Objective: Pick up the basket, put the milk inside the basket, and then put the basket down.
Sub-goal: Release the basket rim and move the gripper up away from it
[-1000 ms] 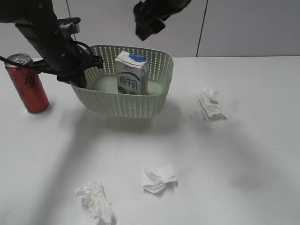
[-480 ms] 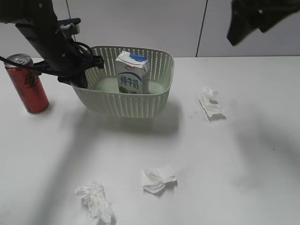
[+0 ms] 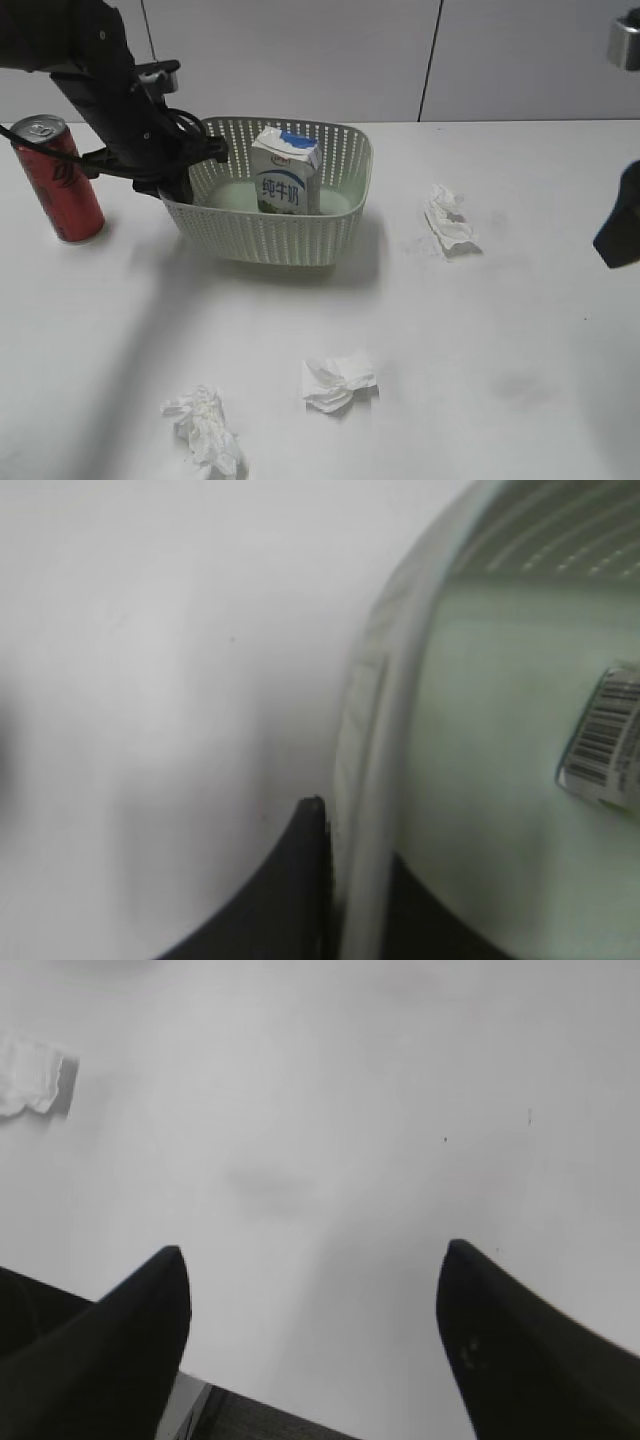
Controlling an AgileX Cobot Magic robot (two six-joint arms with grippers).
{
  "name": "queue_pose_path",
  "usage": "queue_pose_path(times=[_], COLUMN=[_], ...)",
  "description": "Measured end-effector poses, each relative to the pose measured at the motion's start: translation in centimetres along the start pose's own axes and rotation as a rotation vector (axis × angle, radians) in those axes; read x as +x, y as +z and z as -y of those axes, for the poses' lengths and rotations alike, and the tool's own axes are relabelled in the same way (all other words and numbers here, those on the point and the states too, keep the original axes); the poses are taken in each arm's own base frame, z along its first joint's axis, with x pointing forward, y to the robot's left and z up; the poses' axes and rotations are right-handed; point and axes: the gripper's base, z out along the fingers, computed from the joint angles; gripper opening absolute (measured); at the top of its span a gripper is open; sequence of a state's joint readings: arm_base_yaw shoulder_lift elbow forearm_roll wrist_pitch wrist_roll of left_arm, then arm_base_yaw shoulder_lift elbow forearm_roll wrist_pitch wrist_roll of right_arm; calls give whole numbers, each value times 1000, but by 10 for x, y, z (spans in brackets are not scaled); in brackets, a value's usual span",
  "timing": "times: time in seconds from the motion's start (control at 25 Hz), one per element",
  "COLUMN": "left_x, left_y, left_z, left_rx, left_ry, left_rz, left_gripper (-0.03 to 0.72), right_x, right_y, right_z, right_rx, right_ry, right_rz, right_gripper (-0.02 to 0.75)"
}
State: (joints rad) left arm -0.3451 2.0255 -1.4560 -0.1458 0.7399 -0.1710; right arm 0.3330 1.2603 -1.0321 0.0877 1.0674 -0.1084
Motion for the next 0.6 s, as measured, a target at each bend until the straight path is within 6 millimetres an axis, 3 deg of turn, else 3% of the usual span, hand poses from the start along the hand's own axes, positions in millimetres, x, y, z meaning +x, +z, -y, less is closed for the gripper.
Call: queue_pose_path(times=[0.2, 0.44, 0.52, 0.6], left_x=[4, 5, 6, 6], left_y=[18, 27, 27, 27], left_z=[-3, -3, -2, -1], left_rx=[-9, 3, 12, 20], left_ry=[-9, -31, -43, -53], left_rz=[-41, -52, -53, -55], left_gripper=[6, 29, 84, 197], right_x=[40, 58, 59, 60], right_y=[-14, -35, -38, -39], right_z=[-5, -8, -9, -9], right_rx=[-15, -15, -15, -16], right_ry=[25, 36, 36, 36], right_rz=[56, 151, 166, 168], right_gripper=[580, 580, 580, 580])
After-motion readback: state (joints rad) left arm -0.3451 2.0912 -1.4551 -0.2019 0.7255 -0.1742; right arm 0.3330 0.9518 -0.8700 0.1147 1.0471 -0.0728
